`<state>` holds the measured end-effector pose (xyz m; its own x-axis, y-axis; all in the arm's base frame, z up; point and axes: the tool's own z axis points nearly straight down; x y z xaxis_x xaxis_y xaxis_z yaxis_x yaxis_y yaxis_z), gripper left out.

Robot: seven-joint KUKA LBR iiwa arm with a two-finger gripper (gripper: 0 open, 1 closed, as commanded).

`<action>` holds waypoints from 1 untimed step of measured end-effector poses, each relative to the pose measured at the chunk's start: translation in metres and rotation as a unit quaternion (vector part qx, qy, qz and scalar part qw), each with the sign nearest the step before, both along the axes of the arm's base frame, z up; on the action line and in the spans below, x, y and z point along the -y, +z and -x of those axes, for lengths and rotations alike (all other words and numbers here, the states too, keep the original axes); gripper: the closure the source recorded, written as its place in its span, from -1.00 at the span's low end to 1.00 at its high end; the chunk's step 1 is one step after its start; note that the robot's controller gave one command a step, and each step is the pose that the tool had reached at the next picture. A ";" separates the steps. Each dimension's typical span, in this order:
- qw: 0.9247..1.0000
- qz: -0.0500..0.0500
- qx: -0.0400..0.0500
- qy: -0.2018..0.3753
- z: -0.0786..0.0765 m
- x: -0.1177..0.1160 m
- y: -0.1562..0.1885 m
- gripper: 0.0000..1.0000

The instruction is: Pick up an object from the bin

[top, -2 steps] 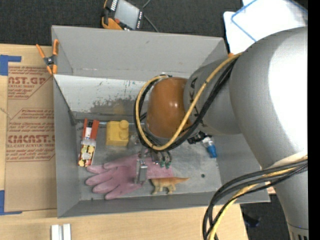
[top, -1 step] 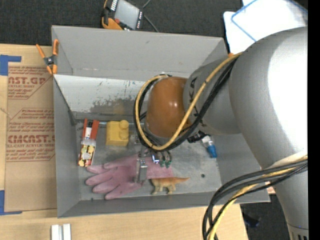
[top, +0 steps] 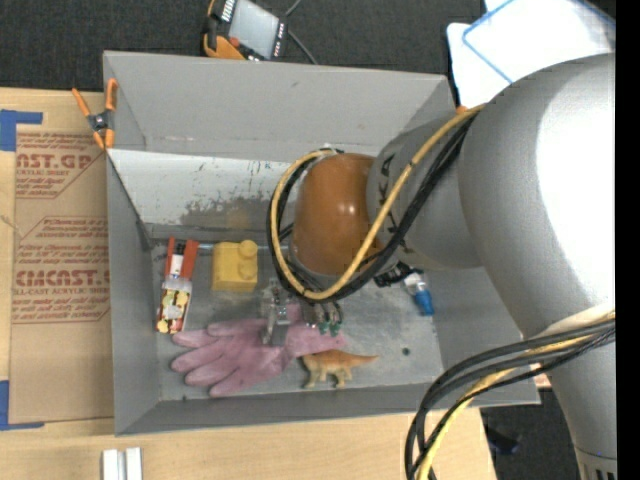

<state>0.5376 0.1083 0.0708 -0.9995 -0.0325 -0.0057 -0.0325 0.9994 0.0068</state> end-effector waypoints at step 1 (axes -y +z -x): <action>1.000 0.000 0.000 0.000 0.000 0.000 0.000 1.00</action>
Offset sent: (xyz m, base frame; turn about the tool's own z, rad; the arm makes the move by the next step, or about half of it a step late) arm 0.0000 -0.0001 0.0028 0.0003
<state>0.5376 0.1084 0.0708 -0.9995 -0.0323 -0.0057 -0.0323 0.9995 0.0068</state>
